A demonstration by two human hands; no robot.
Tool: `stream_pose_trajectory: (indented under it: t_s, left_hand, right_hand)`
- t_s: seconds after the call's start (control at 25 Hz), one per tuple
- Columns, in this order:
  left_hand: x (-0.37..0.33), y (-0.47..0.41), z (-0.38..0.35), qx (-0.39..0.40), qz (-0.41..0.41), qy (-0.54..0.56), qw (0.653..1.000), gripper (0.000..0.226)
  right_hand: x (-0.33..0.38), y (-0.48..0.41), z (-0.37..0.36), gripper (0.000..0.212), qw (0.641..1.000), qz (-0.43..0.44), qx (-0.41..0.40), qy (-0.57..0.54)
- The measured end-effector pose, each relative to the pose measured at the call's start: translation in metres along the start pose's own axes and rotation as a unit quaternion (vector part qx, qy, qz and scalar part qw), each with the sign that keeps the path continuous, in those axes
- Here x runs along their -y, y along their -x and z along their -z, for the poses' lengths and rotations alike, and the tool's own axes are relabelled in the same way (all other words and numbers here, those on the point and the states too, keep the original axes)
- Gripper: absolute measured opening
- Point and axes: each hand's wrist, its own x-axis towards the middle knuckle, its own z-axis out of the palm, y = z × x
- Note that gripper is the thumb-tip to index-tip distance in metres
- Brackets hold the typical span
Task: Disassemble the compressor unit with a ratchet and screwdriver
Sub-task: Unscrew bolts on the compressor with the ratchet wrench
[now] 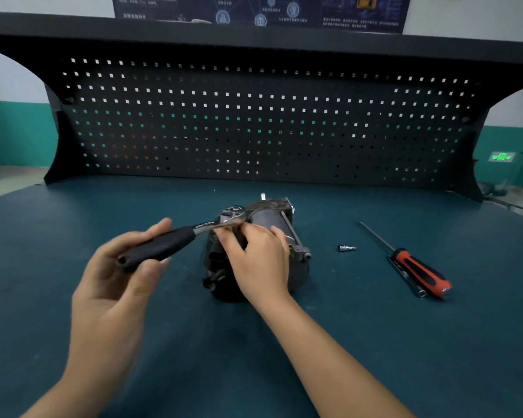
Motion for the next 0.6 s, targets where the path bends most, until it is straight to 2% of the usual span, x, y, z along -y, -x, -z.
stream_pose_trajectory:
  t_s: [0.12,0.2,0.28,0.32,0.44,0.6]
  left_hand:
    - [0.008,-0.026,0.016,-0.001,0.057,0.079,0.995,0.028]
    - [0.022,-0.057,0.021,-0.029,0.162,0.121,0.979,0.014]
    - [0.031,-0.089,0.011,-0.034,0.269,0.13,0.954,0.021]
    - [0.035,-0.101,0.004,-0.026,0.297,0.134,0.945,0.024]
    - [0.033,-0.102,-0.007,-0.052,0.291,0.163,0.941,0.025]
    - [0.008,-0.058,0.016,-0.032,0.178,0.114,0.977,0.01]
  right_hand:
    - [-0.003,-0.001,-0.003,0.038,1.0,0.001,-0.021,-0.02]
    - [-0.004,-0.003,-0.001,0.038,1.0,0.004,-0.004,-0.005]
    - [-0.003,-0.003,0.003,0.037,1.0,0.007,0.005,0.014]
    - [-0.002,-0.003,0.004,0.037,1.0,0.005,0.005,0.02]
    - [-0.001,-0.003,0.004,0.04,0.999,-0.004,0.014,0.038]
    - [-0.002,-0.004,0.006,0.043,0.999,-0.014,0.019,0.026]
